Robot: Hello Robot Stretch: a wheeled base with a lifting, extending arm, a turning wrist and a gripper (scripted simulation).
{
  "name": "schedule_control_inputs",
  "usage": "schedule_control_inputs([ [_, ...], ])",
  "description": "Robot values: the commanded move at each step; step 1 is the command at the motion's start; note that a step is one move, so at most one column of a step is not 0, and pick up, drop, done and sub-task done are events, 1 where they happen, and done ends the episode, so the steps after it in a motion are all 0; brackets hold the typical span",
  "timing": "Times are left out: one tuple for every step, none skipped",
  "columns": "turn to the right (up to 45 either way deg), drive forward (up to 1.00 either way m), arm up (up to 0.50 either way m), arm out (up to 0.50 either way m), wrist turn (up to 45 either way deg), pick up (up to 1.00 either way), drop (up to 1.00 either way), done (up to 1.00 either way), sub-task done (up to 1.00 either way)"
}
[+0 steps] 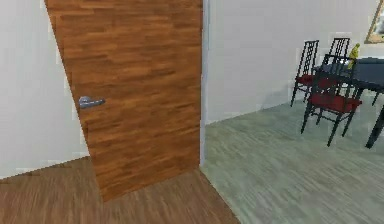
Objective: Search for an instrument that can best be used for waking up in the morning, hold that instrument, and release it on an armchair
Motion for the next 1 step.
schedule_control_inputs([
  [-24.0, 0.0, 0.0, 0.0, 0.0, 0.0, 0.0, 0.0, 0.0],
])
